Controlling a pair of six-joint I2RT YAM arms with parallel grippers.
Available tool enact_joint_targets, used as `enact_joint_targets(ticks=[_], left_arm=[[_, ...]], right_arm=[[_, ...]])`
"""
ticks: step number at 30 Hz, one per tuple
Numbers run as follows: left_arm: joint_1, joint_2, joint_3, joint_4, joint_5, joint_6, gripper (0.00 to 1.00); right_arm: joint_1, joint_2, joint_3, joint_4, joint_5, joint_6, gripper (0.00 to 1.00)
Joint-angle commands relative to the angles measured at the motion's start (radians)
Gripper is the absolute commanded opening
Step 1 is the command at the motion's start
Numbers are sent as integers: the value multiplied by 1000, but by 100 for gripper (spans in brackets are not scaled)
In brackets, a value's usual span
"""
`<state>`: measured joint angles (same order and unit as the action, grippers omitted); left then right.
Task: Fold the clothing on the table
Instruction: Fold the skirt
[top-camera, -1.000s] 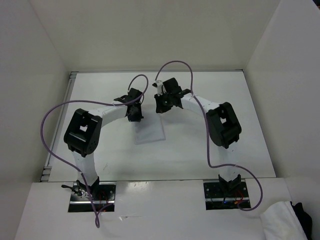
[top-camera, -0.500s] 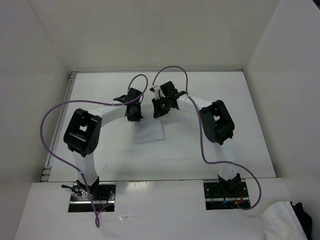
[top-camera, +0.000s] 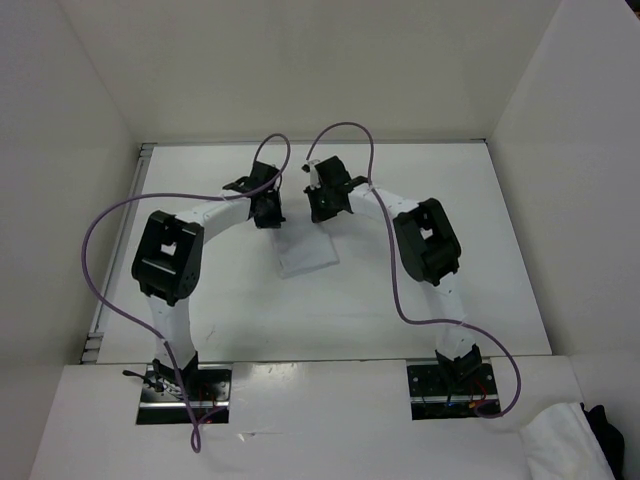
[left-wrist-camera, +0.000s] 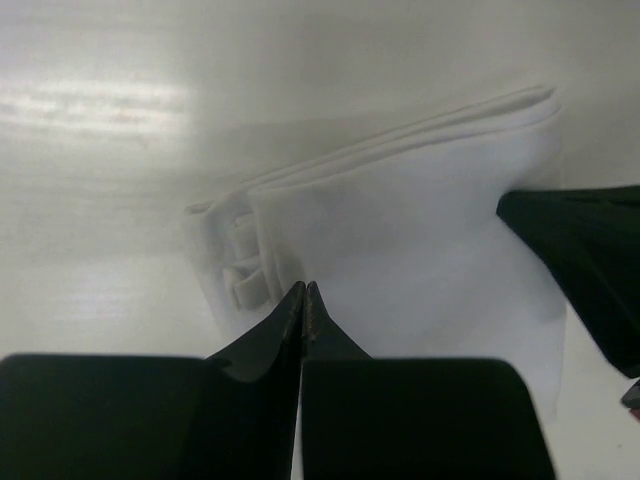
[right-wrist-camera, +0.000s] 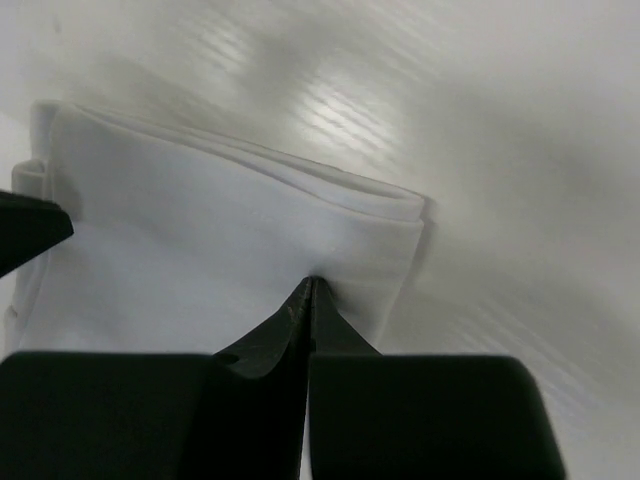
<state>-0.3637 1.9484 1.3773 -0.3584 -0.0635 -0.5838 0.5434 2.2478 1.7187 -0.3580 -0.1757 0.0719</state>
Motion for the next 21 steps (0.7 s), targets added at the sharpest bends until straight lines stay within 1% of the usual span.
enact_joint_targets(ticks=[1,3,4,6,8,9,10,11,12,13,14,15,16,17,18,19,20,21], left_arm=[[20,85,127,24,51,22,0],[20,122,186,0,74,32,0],[20,157,242,-1,74,32,0],[20,185,293,-28,83,32,0],[20,185,312,-48,65,32,0],[20,169,312,-48,44,32,0],[20,120,293,-33,34,23,0],[20,91,276,-24,24,22,3],[20,57,246,-13,13,13,5],[20,-12,235,-13,13,13,7],[20,-47,226,-13,13,13,11],[20,-80,226,-13,24,13,20],[20,-141,226,-26,33,22,26],[20,-170,226,-39,33,22,39],[8,-199,226,-69,33,33,59],[8,-253,226,-88,43,33,79],[-1,-279,226,-106,60,48,94],[-1,-304,226,-125,60,59,99]], right_arm=[[-42,15,21,17,122,26,0],[-51,3,-5,31,152,46,0],[-51,-13,-5,42,162,46,0],[-51,-46,-31,66,177,55,0],[-62,-85,-54,106,186,65,1],[-72,-105,-54,106,186,65,3],[-86,-147,-54,94,186,65,6],[-98,-177,-54,85,177,65,21],[-112,-210,-68,85,126,65,28],[-144,-287,-68,85,98,65,43],[-157,-330,-99,71,75,49,81],[-167,-373,-114,59,61,37,93],[-168,-457,-131,47,36,1,99],[-181,-488,-140,18,21,-30,99],[-181,-514,-140,-65,1,-70,99],[-181,-537,-152,-103,-8,-111,99],[-191,-585,-195,-131,22,-145,99],[-191,-609,-221,-156,37,-159,99]])
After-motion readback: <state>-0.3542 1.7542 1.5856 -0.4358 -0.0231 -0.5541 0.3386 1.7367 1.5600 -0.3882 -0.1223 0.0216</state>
